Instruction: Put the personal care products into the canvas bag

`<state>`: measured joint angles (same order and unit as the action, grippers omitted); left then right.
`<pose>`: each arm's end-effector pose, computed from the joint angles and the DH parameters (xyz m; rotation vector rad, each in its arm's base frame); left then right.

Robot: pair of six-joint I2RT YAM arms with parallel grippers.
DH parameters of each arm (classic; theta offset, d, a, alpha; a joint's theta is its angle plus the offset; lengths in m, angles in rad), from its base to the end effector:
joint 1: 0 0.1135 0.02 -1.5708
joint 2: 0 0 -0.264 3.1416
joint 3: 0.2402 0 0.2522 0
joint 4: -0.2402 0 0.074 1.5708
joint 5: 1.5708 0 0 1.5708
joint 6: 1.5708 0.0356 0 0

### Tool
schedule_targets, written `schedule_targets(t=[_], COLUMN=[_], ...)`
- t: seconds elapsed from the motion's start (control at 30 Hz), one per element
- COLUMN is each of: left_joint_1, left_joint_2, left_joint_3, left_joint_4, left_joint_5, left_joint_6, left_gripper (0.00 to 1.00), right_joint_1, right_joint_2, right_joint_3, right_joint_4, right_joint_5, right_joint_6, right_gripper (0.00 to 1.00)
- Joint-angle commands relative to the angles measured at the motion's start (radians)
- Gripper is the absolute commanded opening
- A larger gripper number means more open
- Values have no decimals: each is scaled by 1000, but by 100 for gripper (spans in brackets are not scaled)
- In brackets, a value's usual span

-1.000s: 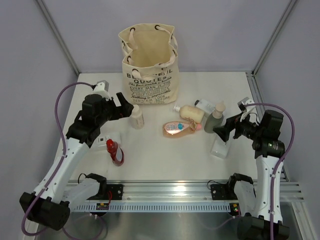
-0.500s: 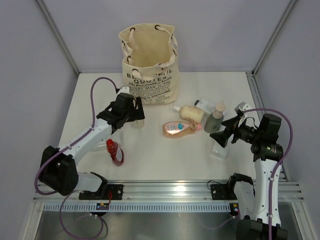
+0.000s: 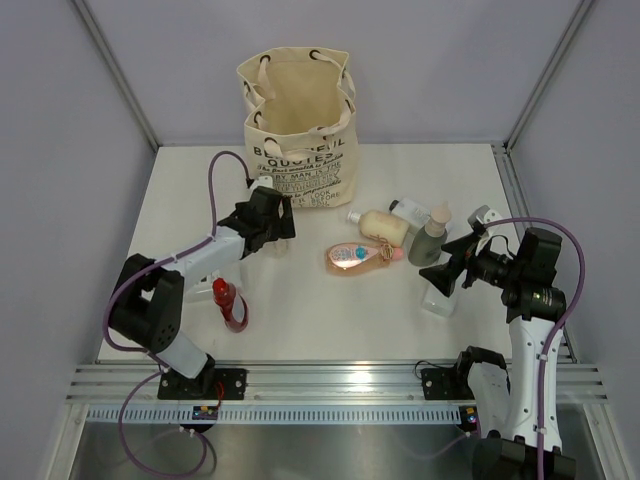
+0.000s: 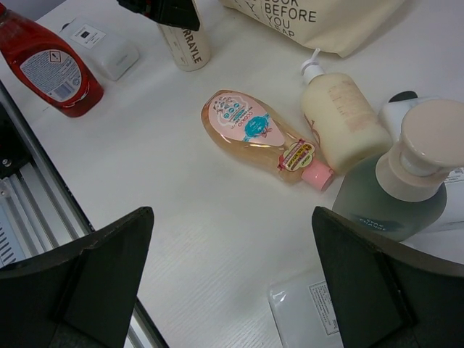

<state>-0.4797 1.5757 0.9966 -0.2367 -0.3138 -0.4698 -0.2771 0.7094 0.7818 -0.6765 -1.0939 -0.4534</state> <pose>0.3005 -0.1440 0.2151 -0.1348 2.3341 -0.0946 0.1376 -0.0062 0.3117 -0.7321 1.7437 0.6868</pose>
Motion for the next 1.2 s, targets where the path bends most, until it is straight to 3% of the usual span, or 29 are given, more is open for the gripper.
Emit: schedule_targets(t=[0.0,0.1,0.13,0.23,0.37,0.57,0.8,1.0,1.17], left_joint_1=[-2,0,0,0,0,0,0,0,18], left_joint_2=[-2,-14,-20,-58,-152,-434,-623,-544,-301], left_joint_3=[36,20,14,-10,-35,-23,131,456,811], left_joint_4=[120,154,163,204,202,99,-47,-56,-29], left_joint_5=[-74,-82,-85,-97,-48,215,346,403,363], left_joint_6=[19,42,48,91,151,203,159,77,14], left_gripper=[87,61,44,17,0,0,0,0,0], right_joint_1=[-2,-2,-2,-2,-2,-2,-2,-2,-2], right_joint_2=[5,13,19,30,42,36,38,45,42], right_joint_3=[-1,-1,-1,0,4,2,0,0,-3], right_joint_4=[-1,-5,-8,-24,-35,-34,-29,-29,-26], right_joint_5=[-27,-23,-21,-24,-21,-23,-24,-20,-17], right_joint_6=[-34,-44,-45,-60,-76,-71,-67,-62,-59], right_gripper=[99,100,99,100,99,100,100,99,99])
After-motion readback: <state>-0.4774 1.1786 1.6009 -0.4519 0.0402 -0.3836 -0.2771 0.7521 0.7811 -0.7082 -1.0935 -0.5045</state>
